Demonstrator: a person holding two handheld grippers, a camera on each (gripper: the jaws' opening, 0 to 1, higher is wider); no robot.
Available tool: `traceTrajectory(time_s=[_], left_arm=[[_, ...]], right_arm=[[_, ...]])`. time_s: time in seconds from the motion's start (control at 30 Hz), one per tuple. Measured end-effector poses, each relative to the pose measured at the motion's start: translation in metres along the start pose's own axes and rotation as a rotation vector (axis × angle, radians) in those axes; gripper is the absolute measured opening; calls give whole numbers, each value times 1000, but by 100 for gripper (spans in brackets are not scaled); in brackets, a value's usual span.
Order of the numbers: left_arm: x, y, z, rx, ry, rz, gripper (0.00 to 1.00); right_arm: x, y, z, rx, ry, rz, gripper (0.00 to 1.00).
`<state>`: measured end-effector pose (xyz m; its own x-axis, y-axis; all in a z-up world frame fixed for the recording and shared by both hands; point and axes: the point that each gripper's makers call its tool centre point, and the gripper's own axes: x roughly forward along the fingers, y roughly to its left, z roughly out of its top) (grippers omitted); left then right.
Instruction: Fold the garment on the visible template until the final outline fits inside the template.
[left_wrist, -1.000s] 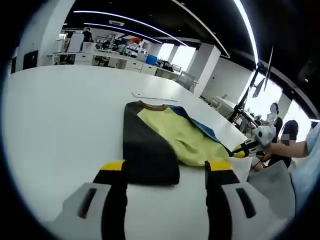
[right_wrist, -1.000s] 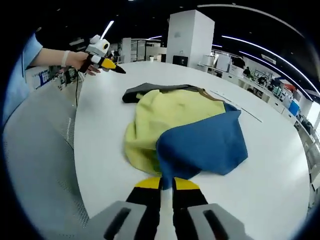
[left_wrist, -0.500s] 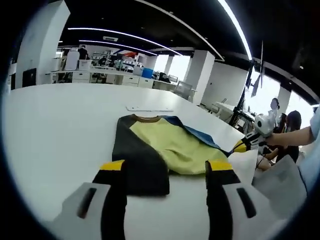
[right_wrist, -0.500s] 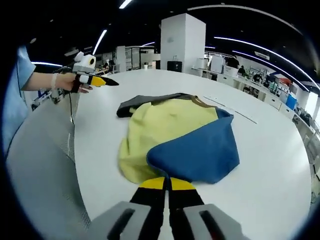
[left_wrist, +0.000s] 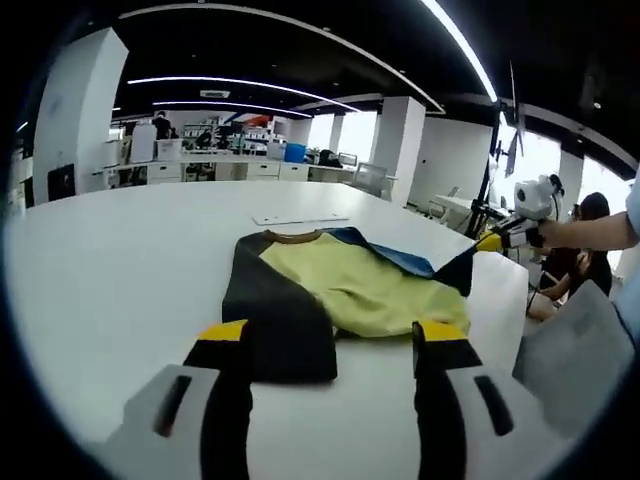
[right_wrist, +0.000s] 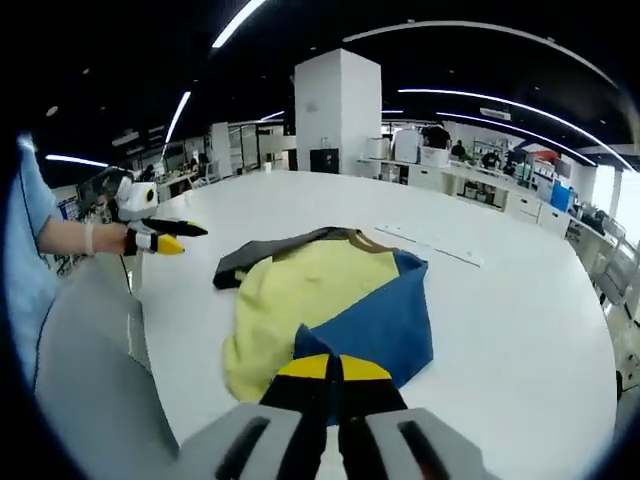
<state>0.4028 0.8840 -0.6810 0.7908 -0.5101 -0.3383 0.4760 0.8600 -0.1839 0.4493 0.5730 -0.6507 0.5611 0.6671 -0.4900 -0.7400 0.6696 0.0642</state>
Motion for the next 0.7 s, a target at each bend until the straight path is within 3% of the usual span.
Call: traceTrajectory(time_s=[0.1, 0.27, 0.4, 0.7], left_arm=[[3, -3, -8, 52, 43, -10, 62], [6, -4, -11, 60, 42, -1, 62], [6, -4, -15, 91, 55, 5, 64], [0, 9, -13, 54, 43, 53, 66]], right_arm=[[-11, -17, 14, 44, -36, -30, 0], [-32, -48, 33, 162, -115, -92, 0], [-50, -73, 31, 194, -119, -150, 0], [-83, -133, 21, 307, -102, -275, 0]])
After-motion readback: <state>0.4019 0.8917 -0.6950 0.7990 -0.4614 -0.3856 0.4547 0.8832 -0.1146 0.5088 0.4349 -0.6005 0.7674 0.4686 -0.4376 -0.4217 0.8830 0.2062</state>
